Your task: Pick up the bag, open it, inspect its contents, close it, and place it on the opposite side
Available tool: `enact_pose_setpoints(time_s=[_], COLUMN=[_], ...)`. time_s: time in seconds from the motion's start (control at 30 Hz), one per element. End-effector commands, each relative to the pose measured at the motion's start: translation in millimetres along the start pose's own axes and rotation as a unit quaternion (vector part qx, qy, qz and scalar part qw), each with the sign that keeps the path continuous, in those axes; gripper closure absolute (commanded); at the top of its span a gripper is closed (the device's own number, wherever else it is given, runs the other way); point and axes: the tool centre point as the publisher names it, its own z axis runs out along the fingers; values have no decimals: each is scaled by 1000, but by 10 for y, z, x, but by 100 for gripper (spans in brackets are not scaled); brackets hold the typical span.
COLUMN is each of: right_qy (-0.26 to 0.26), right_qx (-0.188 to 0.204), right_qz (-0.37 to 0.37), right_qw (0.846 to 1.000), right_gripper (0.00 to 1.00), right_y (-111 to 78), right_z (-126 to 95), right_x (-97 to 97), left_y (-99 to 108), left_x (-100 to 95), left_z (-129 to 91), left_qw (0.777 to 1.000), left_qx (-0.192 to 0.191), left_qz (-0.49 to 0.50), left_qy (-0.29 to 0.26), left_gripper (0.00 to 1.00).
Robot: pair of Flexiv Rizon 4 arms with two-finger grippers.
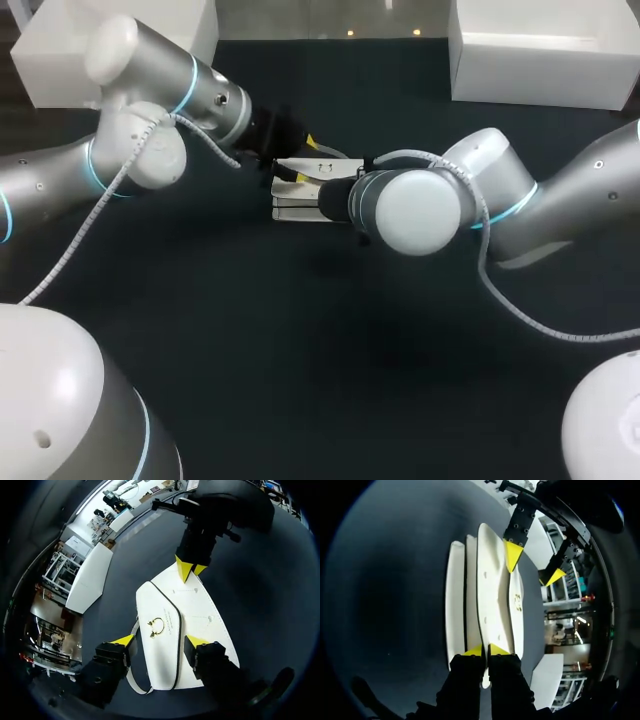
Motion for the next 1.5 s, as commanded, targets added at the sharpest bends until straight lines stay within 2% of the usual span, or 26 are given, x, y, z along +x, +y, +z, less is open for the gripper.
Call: enact_pose_setpoints(time_s=[0.03,0.17,0.2,0.33,0.73,1.23,1.5], right_qy=[-6,-6,-6,-6,-6,-6,-6], right_qx=[-5,-5,-5,-5,-5,-5,-5], right_qz=[1,1,1,1,1,1,1], right_qw=[1000,1000,1000,1000,1000,1000,1000], right_gripper=[100,100,100,100,100,100,100], right_y=[-11,-11,-11,-11,-11,-11,-11], right_z=[18,18,18,18,18,18,18], right_x=[31,31,31,31,31,31,31], left_y=[51,83,87,99,80,82,116], left_x=[13,16,17,26,118,100,100], left_z=[53,67,67,75,25,215,242], left_qw=[1000,1000,1000,1000,1000,1000,1000], left_qx=[4,4,4,4,16,-19,-22], left_qz=[0,-3,-4,-3,5,16,21], left_qy=[0,1,1,4,7,8,3], left_gripper=[49,55,60,65,62,73,72])
